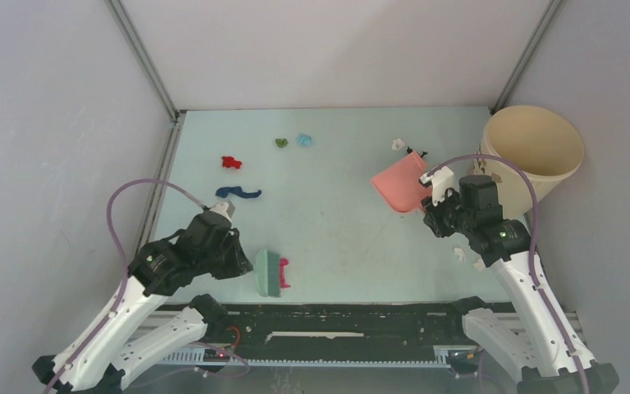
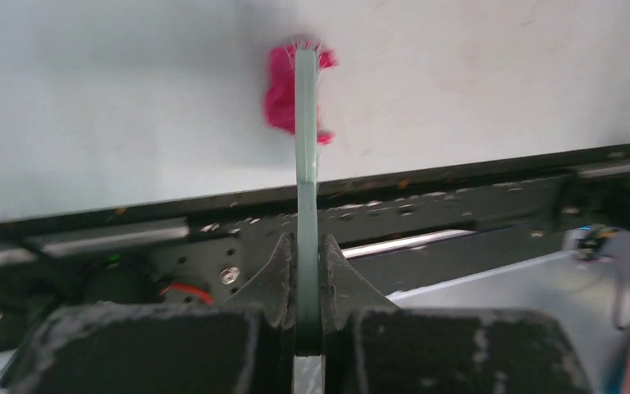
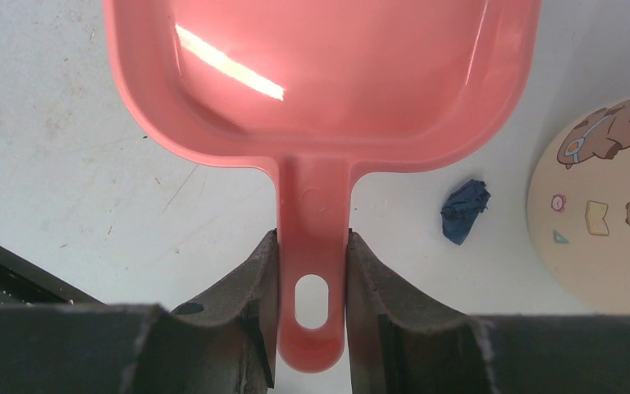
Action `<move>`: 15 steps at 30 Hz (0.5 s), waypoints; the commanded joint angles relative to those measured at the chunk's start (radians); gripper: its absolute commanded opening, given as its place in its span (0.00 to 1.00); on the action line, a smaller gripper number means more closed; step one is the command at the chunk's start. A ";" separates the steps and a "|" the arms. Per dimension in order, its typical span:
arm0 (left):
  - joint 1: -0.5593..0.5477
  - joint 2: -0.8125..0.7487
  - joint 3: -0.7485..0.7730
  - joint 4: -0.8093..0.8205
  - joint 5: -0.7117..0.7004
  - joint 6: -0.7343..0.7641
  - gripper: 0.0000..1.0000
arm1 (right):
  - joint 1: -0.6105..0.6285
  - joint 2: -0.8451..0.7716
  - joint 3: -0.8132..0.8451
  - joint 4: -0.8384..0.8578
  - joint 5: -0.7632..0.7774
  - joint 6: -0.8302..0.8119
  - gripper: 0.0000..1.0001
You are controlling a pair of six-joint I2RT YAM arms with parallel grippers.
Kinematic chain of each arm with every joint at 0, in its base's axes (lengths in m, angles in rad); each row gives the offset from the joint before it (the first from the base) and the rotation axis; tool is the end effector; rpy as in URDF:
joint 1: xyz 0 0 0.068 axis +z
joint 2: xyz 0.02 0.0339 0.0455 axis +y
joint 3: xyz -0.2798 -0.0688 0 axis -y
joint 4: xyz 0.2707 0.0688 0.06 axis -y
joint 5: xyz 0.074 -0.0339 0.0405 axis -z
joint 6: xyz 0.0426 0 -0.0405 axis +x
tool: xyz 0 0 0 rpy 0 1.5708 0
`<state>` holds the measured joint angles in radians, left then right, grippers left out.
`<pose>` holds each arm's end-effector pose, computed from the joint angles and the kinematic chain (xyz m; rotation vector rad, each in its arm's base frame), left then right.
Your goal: Sweep away the paper scraps from the table
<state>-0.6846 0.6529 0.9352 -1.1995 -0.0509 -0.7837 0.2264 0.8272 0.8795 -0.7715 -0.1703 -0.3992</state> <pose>0.0880 -0.0691 0.3240 -0.1495 2.5677 -0.5354 0.1787 0.0486 0.3171 -0.7849 2.1402 0.1046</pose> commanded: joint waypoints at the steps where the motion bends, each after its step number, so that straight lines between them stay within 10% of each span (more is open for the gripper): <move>1: -0.007 0.074 -0.027 -0.106 -0.083 0.087 0.00 | -0.005 -0.005 0.044 0.015 -0.019 0.003 0.00; 15: 0.016 0.452 0.172 0.327 -0.270 0.220 0.00 | -0.006 0.003 0.049 0.034 0.029 -0.028 0.00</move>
<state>-0.6846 0.9825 0.9878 -1.0832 -0.2226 -0.6399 0.2237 0.8280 0.8795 -0.7734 -0.1589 -0.4084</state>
